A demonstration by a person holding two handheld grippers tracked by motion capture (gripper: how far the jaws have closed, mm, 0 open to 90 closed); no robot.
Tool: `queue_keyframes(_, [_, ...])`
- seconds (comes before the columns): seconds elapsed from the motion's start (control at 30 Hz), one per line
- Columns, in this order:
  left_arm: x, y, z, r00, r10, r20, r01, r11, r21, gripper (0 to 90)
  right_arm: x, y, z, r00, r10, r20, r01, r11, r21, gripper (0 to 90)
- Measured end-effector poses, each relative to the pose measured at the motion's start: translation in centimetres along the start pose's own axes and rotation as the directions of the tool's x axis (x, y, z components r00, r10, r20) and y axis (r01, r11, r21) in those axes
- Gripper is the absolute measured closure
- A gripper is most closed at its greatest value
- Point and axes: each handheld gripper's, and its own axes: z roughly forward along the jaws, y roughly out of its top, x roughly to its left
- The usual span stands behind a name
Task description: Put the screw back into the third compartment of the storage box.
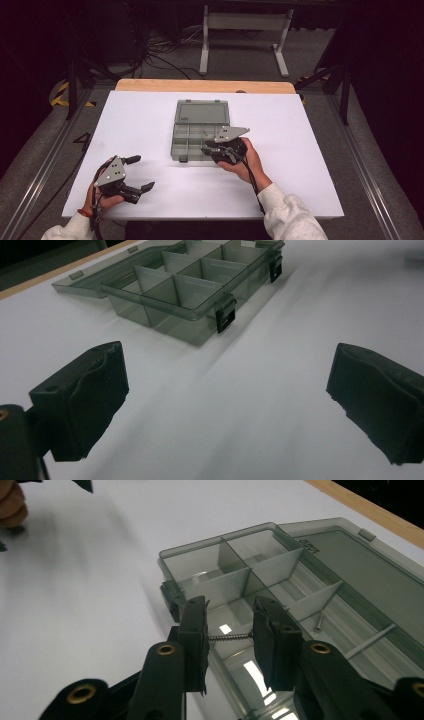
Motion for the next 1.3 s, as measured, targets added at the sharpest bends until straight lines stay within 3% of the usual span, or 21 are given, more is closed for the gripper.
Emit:
queue_keyframes(0.13, [-0.1,0.0,0.0,1.0,0.002,-0.002,-0.002,1.0,0.0,3.8,-0.6,0.6,0.2,0.9999,-0.003,0.014,0.003,1.0,0.002,68.1])
queue_keyframes(0.57, [0.0,0.0,0.1,0.9999,0.002,0.011,-0.002,1.0,0.001,3.8,-3.9,1.1,1.9,0.9964,0.059,0.061,-0.062,0.997,0.039,68.1])
queue_keyframes(0.87, [-0.2,0.0,0.2,0.9998,0.005,0.018,-0.005,0.9999,0.011,3.9,-5.1,1.8,2.6,0.9942,0.063,0.086,-0.069,0.996,0.06,68.1])
queue_keyframes(1.3, [-0.2,-0.1,0.0,0.9999,0.007,0.014,-0.007,0.9998,0.017,4.0,-6.6,1.1,4.3,0.988,0.1,0.118,-0.112,0.988,0.108,68.1])
